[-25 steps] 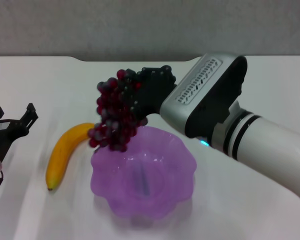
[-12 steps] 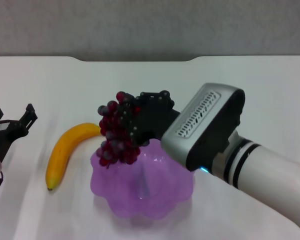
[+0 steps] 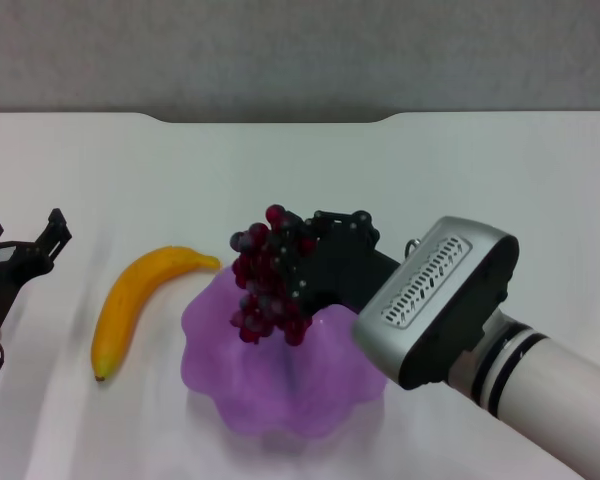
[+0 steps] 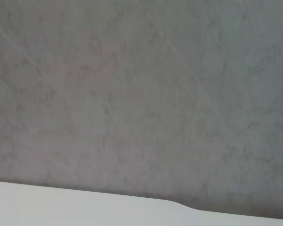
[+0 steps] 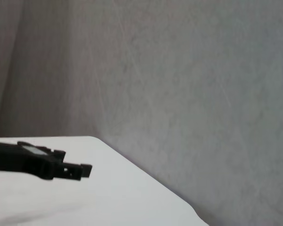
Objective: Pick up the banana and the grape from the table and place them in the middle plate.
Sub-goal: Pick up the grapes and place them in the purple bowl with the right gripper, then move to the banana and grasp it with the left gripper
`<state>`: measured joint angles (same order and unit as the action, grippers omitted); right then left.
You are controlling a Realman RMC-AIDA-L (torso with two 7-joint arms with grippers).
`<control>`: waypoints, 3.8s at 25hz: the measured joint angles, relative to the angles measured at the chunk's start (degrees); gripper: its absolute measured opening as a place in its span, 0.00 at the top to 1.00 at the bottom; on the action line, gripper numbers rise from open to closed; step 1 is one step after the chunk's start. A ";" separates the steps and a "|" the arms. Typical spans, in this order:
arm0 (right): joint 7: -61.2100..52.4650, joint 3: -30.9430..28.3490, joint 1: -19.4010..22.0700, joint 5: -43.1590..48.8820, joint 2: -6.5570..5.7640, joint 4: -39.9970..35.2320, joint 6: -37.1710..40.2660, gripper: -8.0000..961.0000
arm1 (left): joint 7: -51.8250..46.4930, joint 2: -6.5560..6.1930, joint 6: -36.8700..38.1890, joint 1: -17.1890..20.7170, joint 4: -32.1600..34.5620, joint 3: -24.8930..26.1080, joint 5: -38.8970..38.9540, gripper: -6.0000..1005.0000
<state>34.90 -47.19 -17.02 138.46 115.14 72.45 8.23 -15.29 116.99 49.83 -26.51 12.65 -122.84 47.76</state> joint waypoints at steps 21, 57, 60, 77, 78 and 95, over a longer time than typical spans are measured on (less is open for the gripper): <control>-6.57 7.69 -0.58 -0.97 0.25 -18.08 29.90 0.25 | -0.12 0.18 -0.24 -0.12 0.01 -0.06 0.06 0.12; -40.11 4.33 -4.83 -18.02 0.27 -56.89 47.35 0.08 | -0.73 0.04 1.87 -0.23 2.94 -2.51 -5.69 0.14; -39.86 4.74 -4.75 -17.69 0.26 -56.90 47.23 0.08 | -0.66 -0.88 -1.69 -0.59 6.88 -2.84 -7.13 0.14; -39.74 7.06 -5.21 -17.43 0.25 -56.79 46.50 0.08 | 5.88 -1.90 -69.67 4.65 49.26 22.19 -30.61 0.15; -39.74 7.14 -5.30 -17.43 0.26 -56.80 46.50 0.08 | 8.51 -1.07 -72.99 4.52 50.34 24.39 -30.90 0.15; -39.75 7.52 -5.15 -17.43 0.35 -56.45 46.54 0.08 | 18.39 -0.39 -91.33 -3.16 46.63 30.93 -28.75 0.15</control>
<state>-4.85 -39.67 -22.17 121.02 115.49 16.00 54.78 3.10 116.60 -41.51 -29.67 59.28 -91.91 19.00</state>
